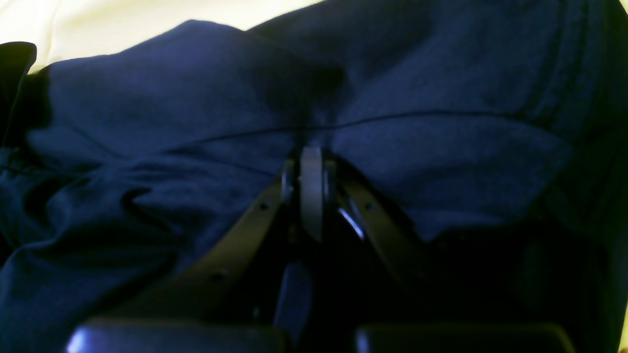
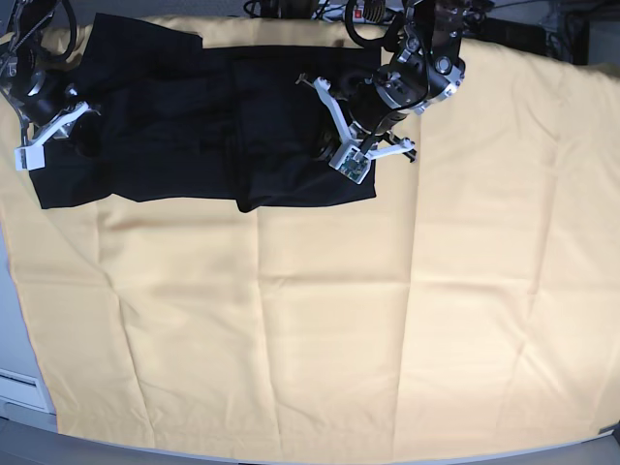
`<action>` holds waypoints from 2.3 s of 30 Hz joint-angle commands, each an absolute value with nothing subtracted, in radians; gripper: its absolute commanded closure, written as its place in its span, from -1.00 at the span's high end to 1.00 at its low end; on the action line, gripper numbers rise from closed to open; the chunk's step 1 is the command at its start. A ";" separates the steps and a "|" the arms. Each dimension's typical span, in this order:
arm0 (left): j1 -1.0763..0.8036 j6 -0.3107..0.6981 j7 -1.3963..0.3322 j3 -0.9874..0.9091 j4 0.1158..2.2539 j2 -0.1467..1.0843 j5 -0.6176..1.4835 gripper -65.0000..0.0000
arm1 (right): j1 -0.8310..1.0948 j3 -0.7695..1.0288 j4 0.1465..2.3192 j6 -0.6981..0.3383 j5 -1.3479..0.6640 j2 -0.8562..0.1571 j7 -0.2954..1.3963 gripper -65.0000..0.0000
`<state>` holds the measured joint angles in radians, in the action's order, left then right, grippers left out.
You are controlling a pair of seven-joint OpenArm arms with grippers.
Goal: Fold the T-shirt properly
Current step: 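Press and adjust the folded section with the left gripper, then lift the other shirt end with the right gripper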
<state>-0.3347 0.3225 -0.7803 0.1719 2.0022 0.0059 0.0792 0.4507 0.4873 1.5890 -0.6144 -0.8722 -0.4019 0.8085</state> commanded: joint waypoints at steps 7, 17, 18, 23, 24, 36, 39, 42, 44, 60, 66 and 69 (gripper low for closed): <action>-0.330 0.355 -0.760 0.176 1.860 0.003 0.097 -1.00 | 0.465 0.484 1.583 -0.610 -0.822 -0.411 0.894 -1.00; -0.330 0.369 -0.768 0.176 1.818 0.023 0.117 -1.00 | 0.465 0.506 1.713 -0.638 -0.948 -0.414 0.921 -0.53; -0.329 0.369 -0.771 0.176 1.818 0.023 0.116 -1.00 | 0.465 0.521 1.746 -0.649 -0.972 -0.414 0.925 -0.39; -0.330 0.369 -0.786 0.176 1.818 0.023 0.117 -1.00 | 0.465 0.665 1.914 -0.611 -0.967 -0.414 0.937 -0.13; -0.330 0.369 -0.786 0.176 1.818 0.022 0.117 -1.00 | 0.465 0.704 1.932 -0.599 -0.942 -0.414 0.936 -0.11; -0.333 0.370 -0.786 0.176 1.818 0.022 0.147 -1.00 | 0.484 0.846 1.689 -0.587 -0.887 -0.461 0.948 0.07; -0.333 0.370 -0.786 0.176 1.818 0.022 0.147 -1.00 | 0.484 0.846 1.616 -0.607 -0.966 -0.477 0.984 0.07; -0.335 0.370 -0.785 0.176 1.818 0.022 0.148 -1.00 | 0.484 0.846 1.560 -0.646 -1.063 -0.483 1.048 0.07; -0.335 0.370 -0.786 0.176 1.818 0.022 0.149 -1.00 | 0.484 0.846 1.536 -0.674 -1.114 -0.482 1.077 0.07; -0.336 0.374 -0.786 0.176 1.818 0.022 0.170 -1.00 | 0.465 0.846 1.531 -0.698 -1.127 -0.518 1.112 0.26; -0.338 0.374 -0.786 0.176 1.818 0.022 0.170 -1.00 | 0.465 0.846 1.531 -0.587 -1.126 -0.576 1.093 0.26; -0.338 0.374 -0.786 0.176 1.818 0.022 0.170 -1.00 | 0.465 0.846 1.530 -0.560 -1.164 -0.577 1.093 0.26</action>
